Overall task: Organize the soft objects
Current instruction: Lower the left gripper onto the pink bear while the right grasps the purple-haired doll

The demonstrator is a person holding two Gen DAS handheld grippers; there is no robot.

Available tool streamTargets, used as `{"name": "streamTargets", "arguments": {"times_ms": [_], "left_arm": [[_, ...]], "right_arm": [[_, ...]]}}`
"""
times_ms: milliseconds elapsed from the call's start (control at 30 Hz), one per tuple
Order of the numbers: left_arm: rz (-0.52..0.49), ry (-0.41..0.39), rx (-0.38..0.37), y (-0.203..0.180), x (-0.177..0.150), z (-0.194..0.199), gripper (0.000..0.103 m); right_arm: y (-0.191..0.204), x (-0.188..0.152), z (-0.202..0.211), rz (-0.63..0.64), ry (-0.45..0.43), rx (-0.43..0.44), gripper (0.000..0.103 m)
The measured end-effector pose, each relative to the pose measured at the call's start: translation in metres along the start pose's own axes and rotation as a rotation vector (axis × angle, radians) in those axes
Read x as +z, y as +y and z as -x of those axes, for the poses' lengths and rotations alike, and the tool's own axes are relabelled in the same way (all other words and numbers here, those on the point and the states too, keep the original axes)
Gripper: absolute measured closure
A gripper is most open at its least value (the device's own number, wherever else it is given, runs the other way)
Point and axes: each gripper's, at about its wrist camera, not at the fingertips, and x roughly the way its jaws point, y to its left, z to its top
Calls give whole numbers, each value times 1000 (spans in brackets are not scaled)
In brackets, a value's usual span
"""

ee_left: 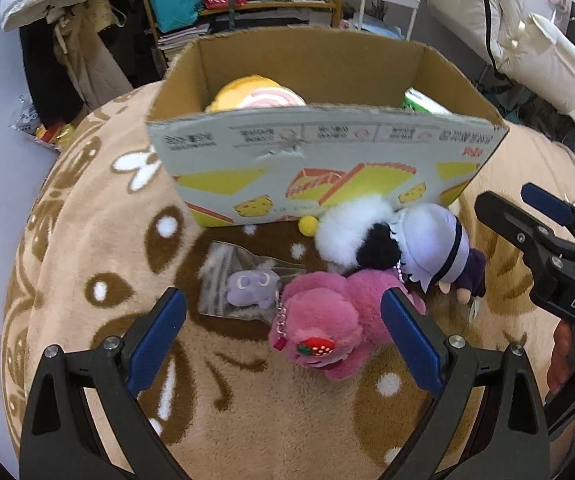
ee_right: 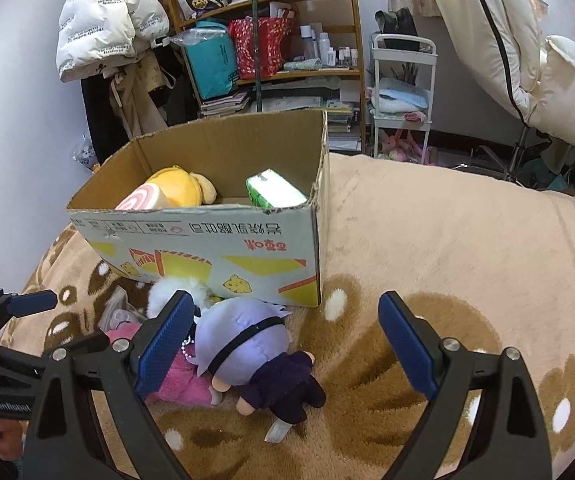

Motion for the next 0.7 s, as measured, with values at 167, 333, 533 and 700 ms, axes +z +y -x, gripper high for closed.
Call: {"name": "streamTargets", "arguments": {"times_ms": [167,333,533,700], "left_arm": [[-3,38,-32,-6,0,-13,6],[-17,61,-59,-13,2,-23,6],[-41,72,-80,-25,3,-33,6],[-68,101,-73,-39,2,-45,6]], "right_arm": [[0,-1,-12,-9,35,15,5],[-1,-5,-24,-31,78,48,5],[-4,-12,-36,-79,114,81,6],[0,-14,-41,-60,137,100,7]]}}
